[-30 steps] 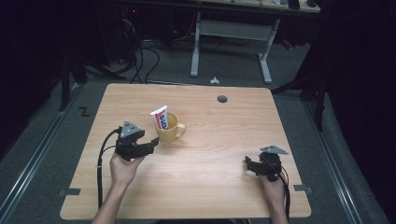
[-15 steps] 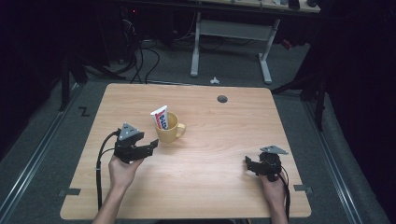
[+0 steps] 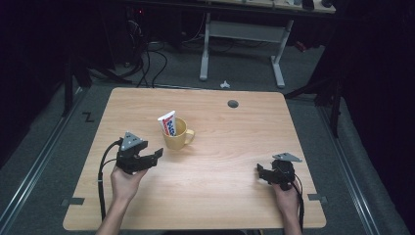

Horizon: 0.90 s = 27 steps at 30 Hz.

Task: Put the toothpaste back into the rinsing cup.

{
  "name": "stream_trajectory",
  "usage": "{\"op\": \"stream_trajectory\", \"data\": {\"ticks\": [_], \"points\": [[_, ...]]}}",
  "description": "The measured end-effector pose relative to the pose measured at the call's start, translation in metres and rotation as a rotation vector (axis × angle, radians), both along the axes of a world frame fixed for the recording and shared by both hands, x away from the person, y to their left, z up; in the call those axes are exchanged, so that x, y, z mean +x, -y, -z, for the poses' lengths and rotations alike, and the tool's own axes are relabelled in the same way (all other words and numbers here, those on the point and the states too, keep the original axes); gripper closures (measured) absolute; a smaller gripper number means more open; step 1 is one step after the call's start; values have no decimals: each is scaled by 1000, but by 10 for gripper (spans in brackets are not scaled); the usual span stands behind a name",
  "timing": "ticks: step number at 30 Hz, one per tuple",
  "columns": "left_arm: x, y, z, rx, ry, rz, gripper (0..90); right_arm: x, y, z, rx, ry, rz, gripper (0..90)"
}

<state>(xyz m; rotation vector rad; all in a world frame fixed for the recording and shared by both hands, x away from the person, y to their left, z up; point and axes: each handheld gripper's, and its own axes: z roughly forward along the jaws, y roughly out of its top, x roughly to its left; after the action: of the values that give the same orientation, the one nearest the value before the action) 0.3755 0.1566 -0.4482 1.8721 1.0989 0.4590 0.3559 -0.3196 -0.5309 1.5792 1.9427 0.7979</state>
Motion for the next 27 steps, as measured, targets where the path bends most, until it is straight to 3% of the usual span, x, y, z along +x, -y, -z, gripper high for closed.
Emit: {"op": "stream_trajectory", "data": {"ticks": [27], "points": [[-9, -13, 18, -16, -37, -31, 344, 0, 0, 0, 0, 0, 1, 216]]}}
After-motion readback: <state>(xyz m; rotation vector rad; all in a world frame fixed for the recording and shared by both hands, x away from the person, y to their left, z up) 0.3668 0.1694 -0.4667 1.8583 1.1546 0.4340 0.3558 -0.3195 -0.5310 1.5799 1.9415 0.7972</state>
